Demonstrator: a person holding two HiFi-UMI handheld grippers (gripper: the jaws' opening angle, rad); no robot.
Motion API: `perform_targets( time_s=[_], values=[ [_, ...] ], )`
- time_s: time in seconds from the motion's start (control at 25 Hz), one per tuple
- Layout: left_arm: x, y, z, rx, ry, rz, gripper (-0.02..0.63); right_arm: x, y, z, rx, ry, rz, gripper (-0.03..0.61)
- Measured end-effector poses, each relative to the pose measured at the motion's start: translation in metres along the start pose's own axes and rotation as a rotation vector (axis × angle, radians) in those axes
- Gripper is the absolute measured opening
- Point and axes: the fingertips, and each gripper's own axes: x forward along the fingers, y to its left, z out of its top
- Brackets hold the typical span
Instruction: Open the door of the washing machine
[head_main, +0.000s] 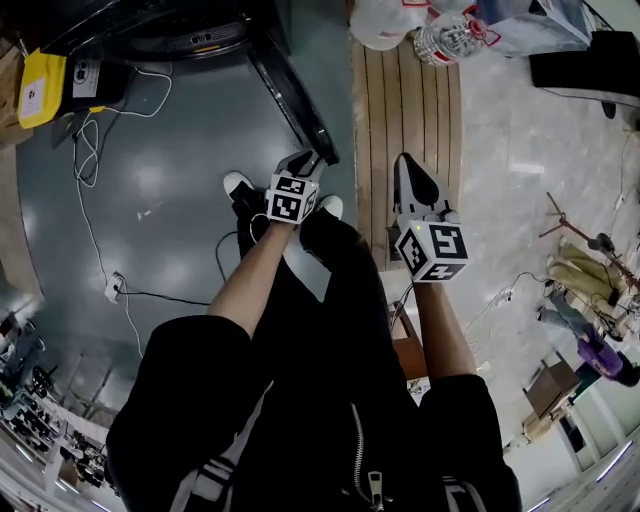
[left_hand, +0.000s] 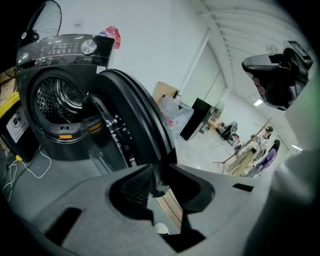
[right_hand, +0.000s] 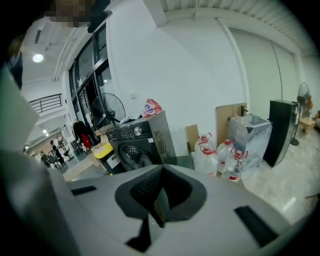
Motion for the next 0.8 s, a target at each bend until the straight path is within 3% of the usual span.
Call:
perform_targets(
  time_s=[0.16, 0.36, 0.8],
  values=[
    [-0.031, 0.027, 0.021, 0.025, -0.036, 0.025, 0.061, 0.013, 0.028, 0.011, -0.002, -0.007, 0.017, 0.003],
    [-0.095, 0.086, 0.063, 0.052, -0.102, 0.08, 0.005, 0.047, 0.095, 0.042, -0.03, -0.02, 0.067, 0.003],
    [-0.266, 0.234, 0.174, 0.125, -0.311, 0.191, 0.005, 0.127, 0.278, 0.141, -0.147, -0.114, 0.177, 0.003]
  ],
)
